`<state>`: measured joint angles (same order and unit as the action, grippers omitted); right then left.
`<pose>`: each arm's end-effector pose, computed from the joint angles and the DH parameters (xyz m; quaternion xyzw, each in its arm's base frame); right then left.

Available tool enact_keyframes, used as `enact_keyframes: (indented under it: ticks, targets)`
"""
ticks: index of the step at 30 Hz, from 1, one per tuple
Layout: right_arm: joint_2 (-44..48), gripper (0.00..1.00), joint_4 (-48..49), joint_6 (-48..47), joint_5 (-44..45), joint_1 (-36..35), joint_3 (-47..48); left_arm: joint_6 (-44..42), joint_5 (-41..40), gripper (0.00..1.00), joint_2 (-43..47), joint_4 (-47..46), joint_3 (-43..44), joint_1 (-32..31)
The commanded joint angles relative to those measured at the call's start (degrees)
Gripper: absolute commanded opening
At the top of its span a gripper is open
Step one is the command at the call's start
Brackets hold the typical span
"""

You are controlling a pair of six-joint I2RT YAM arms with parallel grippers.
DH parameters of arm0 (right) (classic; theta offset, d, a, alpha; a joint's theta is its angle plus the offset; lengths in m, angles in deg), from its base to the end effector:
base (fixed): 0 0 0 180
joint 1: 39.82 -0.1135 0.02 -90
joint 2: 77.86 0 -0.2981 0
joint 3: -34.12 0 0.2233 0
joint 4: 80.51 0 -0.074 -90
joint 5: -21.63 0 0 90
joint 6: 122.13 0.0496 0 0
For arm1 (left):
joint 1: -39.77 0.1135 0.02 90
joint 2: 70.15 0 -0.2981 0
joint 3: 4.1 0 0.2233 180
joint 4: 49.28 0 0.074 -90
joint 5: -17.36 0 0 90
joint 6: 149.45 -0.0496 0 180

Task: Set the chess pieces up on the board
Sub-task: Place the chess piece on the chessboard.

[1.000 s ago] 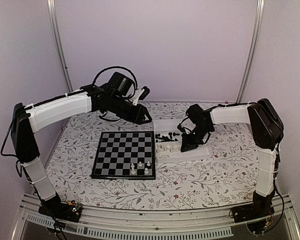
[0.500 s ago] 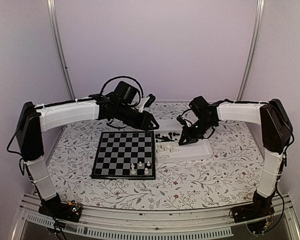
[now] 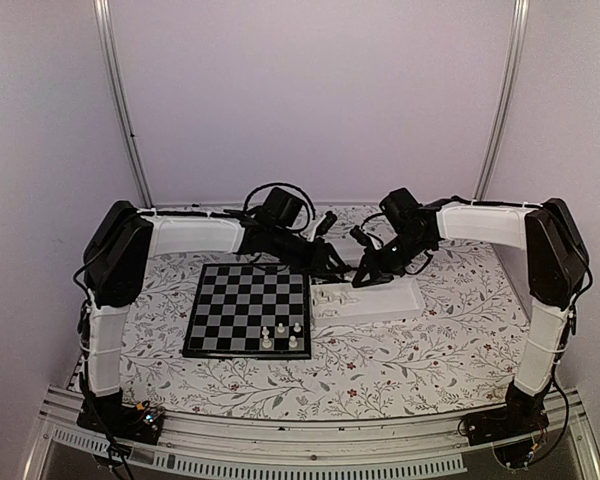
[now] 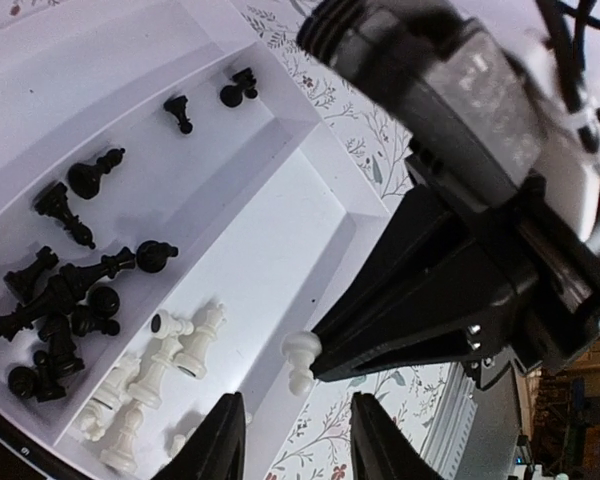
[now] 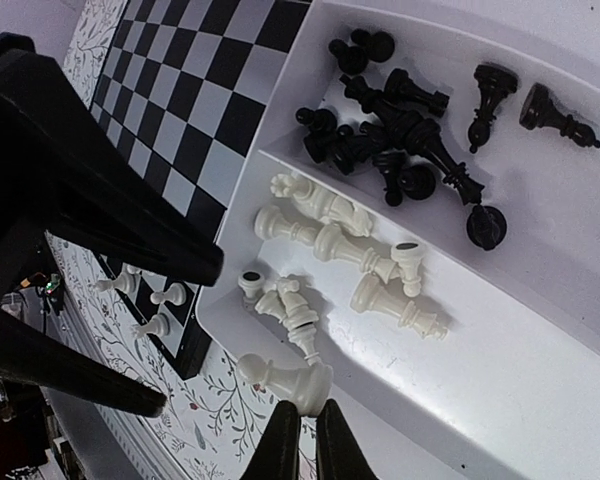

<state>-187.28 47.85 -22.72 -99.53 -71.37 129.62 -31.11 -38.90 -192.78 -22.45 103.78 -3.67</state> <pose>0.3138 0.2228 0.2349 -0.2366 0.9130 0.3172 0.0992 0.3317 -0.3520 0.2312 0.2327 0.8496 -0.4445 0.1628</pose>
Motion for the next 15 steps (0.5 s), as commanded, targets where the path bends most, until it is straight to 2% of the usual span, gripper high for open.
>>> enact_keyframes:
  ticks: [1,15]
  targets:
    - [2.93,0.08,1.40,0.08,-1.83,-0.21,0.09,2.07,3.41,0.38,-1.67,-2.83,2.36,-0.85]
    - [3.52,0.08,1.75,-0.09,-1.98,-0.26,-0.29,4.92,7.46,0.27,-4.45,-6.80,2.87,-0.84]
